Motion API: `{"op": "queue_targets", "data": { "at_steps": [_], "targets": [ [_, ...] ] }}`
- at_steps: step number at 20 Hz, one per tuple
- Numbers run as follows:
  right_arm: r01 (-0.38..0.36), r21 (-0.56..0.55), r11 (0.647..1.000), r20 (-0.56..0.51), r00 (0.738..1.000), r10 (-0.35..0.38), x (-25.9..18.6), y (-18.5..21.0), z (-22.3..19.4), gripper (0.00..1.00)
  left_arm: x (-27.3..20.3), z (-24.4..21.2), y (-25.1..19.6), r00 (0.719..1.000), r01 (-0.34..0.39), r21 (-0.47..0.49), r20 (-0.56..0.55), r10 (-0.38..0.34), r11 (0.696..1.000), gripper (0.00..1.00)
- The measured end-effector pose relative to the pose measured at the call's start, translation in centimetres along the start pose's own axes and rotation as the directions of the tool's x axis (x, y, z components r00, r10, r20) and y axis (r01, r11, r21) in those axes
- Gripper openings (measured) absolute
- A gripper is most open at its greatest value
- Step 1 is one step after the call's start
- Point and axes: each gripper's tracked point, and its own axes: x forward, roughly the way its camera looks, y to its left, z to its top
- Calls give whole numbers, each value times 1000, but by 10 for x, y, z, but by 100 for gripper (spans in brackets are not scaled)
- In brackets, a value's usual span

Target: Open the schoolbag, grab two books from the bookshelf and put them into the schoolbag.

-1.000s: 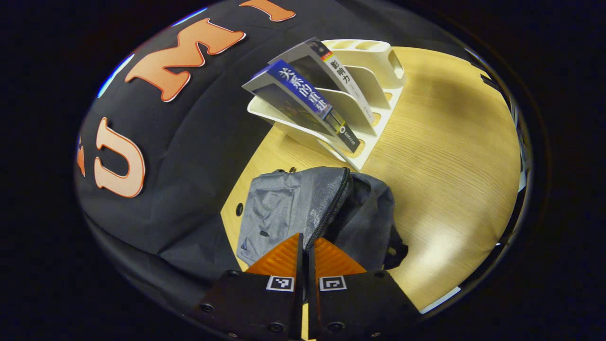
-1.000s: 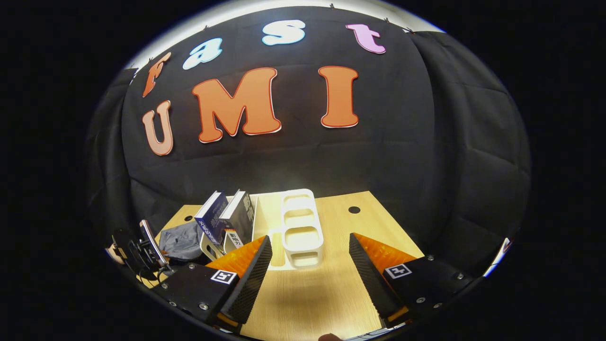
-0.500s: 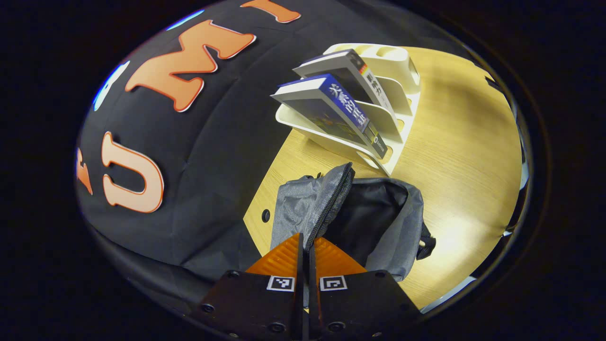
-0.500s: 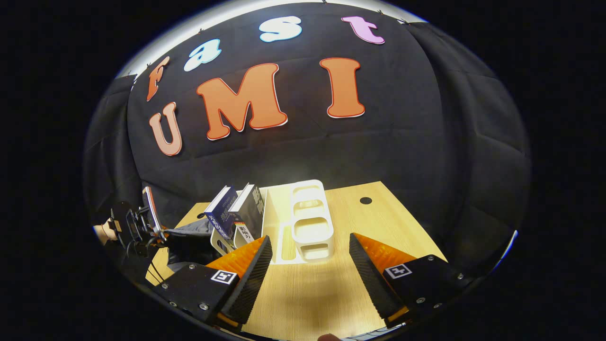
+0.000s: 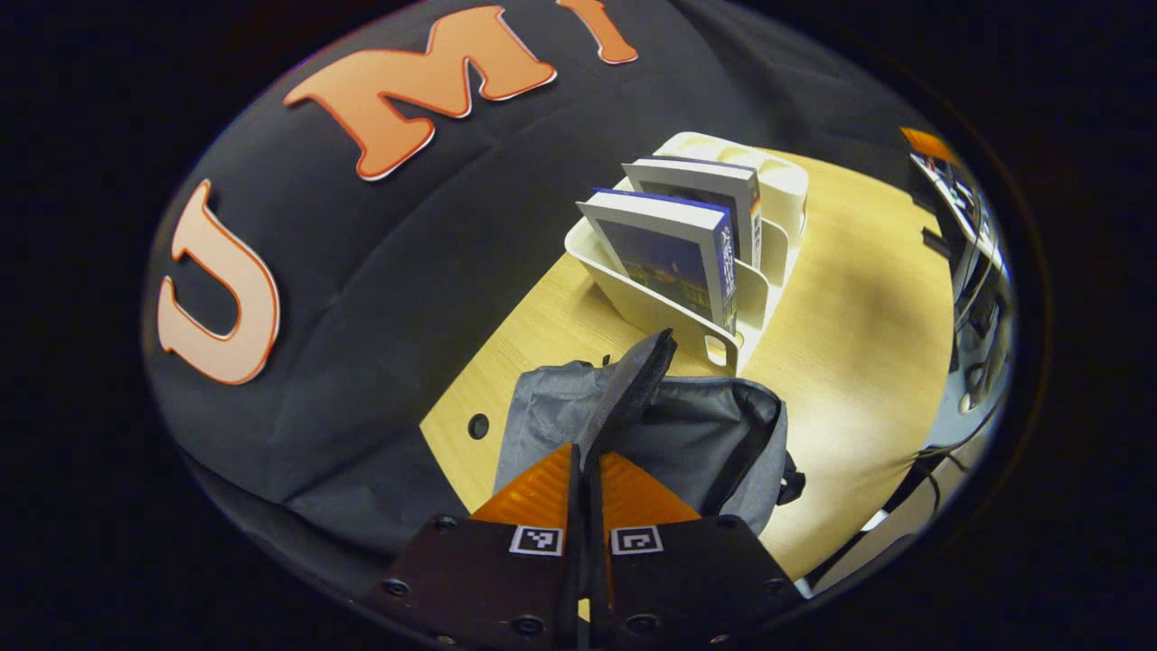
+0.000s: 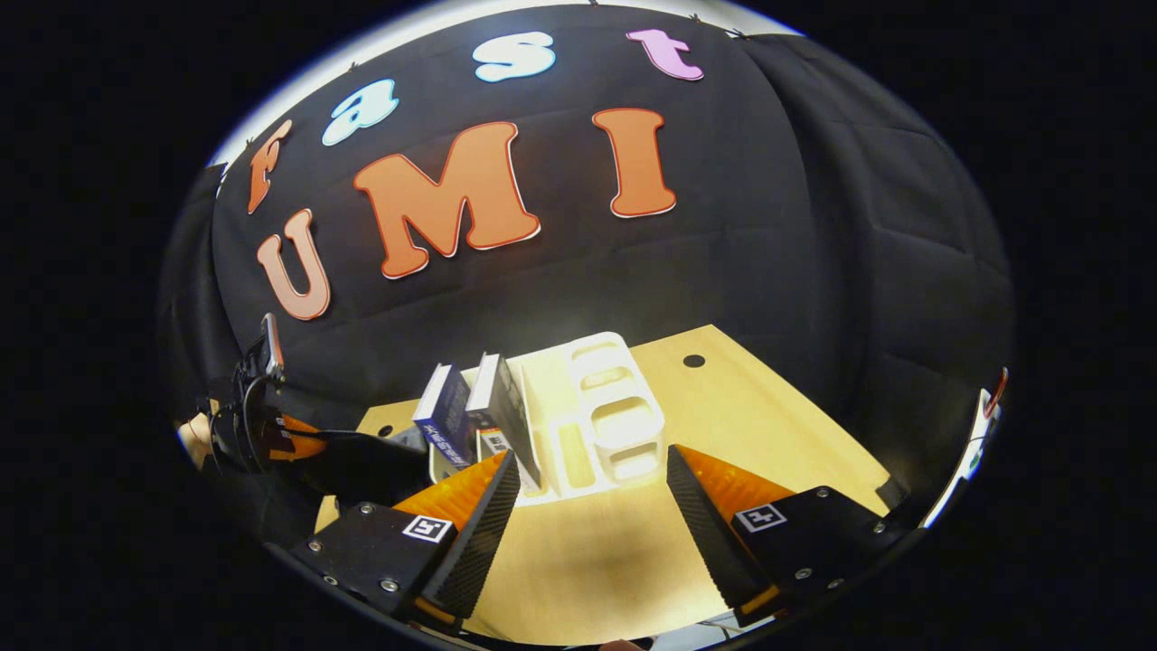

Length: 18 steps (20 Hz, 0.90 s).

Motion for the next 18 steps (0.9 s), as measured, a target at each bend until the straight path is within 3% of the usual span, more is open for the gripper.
{"op": "queue_targets", "data": {
  "at_steps": [3,6,11,13,16,18],
  "targets": [
    [32,-24,999,-12,999,-33,-12,36,6,98,-2,10,30,998,22,31,53,-23,999,5],
    [17,-68,998,-39,999,-20,-22,83,17,98,-9,17,46,995,47,80,89,-54,996,5],
    [-128,-87,988,-191,975,109,-14,158,50,98,-8,23,46,982,106,86,149,-118,991,5],
    [-148,-67,987,-238,963,128,-1,176,72,98,-5,20,44,978,131,94,151,-144,987,5],
    [-112,-151,982,-303,951,61,32,182,90,98,-3,22,52,973,133,103,175,-150,986,5],
    [-120,-197,973,-369,928,39,56,192,92,98,-2,21,55,971,145,84,182,-158,986,5]
  ]
}}
